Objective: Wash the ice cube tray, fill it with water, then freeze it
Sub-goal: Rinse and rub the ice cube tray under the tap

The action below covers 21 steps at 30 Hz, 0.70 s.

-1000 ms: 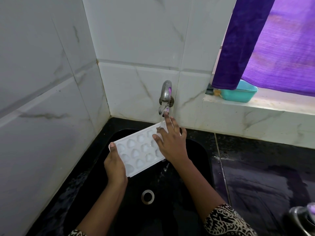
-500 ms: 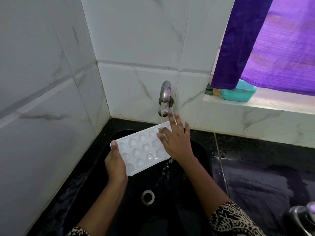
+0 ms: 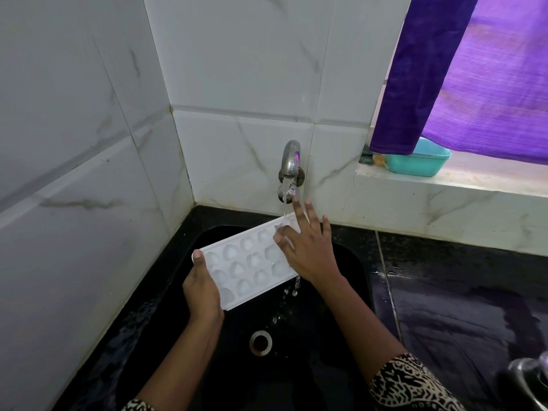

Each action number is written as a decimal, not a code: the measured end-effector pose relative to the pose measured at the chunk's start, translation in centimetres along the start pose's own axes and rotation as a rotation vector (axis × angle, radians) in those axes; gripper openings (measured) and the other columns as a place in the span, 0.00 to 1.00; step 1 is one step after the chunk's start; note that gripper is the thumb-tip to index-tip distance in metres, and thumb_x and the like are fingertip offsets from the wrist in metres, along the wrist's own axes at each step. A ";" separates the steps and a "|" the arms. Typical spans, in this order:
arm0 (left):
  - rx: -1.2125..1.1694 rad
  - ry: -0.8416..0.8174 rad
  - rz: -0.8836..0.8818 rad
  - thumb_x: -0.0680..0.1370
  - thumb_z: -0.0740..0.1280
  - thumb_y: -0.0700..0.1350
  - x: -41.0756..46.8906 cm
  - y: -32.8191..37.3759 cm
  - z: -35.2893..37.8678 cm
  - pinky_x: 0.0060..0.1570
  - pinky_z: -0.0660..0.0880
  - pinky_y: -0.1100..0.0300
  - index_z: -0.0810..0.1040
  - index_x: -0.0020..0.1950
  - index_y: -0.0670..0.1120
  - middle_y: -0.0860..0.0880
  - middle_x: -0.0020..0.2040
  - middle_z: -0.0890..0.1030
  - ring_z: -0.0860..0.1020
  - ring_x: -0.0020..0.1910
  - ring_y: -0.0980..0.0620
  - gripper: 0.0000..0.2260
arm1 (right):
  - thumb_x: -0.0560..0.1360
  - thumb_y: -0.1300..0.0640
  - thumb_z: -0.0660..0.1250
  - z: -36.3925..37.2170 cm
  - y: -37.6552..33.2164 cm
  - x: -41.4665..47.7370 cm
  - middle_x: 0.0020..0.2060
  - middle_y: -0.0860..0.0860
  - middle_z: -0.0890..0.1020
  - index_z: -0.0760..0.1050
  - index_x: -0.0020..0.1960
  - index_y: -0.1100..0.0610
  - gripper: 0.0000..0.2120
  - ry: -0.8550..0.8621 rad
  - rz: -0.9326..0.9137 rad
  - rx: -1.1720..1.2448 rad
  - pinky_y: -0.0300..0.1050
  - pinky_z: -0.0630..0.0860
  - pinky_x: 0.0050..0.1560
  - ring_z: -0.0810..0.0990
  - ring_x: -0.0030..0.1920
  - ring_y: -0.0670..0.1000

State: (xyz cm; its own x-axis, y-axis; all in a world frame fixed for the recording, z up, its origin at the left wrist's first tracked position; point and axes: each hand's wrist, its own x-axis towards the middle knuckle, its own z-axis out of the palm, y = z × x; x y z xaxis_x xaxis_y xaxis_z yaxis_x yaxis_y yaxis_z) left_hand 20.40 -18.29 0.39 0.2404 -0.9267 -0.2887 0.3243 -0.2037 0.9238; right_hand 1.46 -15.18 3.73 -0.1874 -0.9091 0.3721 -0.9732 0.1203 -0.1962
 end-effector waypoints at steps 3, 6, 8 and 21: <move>0.003 -0.019 -0.015 0.79 0.61 0.63 -0.5 -0.3 0.4 0.27 0.76 0.66 0.79 0.43 0.52 0.53 0.39 0.84 0.83 0.34 0.57 0.17 | 0.79 0.39 0.51 0.1 -0.8 0.1 0.77 0.49 0.46 0.76 0.59 0.49 0.22 0.016 0.039 -0.038 0.62 0.46 0.72 0.42 0.77 0.51; 0.015 -0.006 -0.005 0.79 0.60 0.63 -0.3 0.1 0.5 0.27 0.75 0.68 0.79 0.43 0.52 0.54 0.40 0.83 0.82 0.33 0.59 0.17 | 0.79 0.39 0.52 0.3 -0.8 -0.1 0.76 0.47 0.42 0.73 0.63 0.50 0.22 -0.034 -0.009 -0.001 0.60 0.45 0.72 0.37 0.75 0.48; 0.022 0.003 0.018 0.79 0.60 0.63 0.0 0.2 0.1 0.28 0.75 0.68 0.80 0.44 0.52 0.53 0.42 0.83 0.82 0.34 0.60 0.17 | 0.79 0.40 0.52 -0.2 0.0 -0.2 0.76 0.46 0.42 0.74 0.62 0.48 0.20 -0.056 -0.011 0.087 0.61 0.45 0.73 0.37 0.75 0.48; -0.032 0.005 -0.040 0.79 0.59 0.64 0.4 0.5 0.8 0.32 0.76 0.62 0.78 0.45 0.52 0.52 0.44 0.83 0.82 0.41 0.54 0.17 | 0.77 0.52 0.64 -1.2 0.5 -2.4 0.77 0.51 0.51 0.75 0.62 0.52 0.14 0.113 0.115 0.252 0.59 0.48 0.72 0.42 0.76 0.49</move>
State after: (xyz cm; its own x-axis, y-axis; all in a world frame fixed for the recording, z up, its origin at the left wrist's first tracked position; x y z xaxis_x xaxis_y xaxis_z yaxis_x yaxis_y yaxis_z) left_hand 19.93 -19.03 0.97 0.2312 -0.9166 -0.3262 0.3626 -0.2299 0.9031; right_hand 1.24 -12.46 3.87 -0.3224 -0.8431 0.4305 -0.8833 0.1044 -0.4569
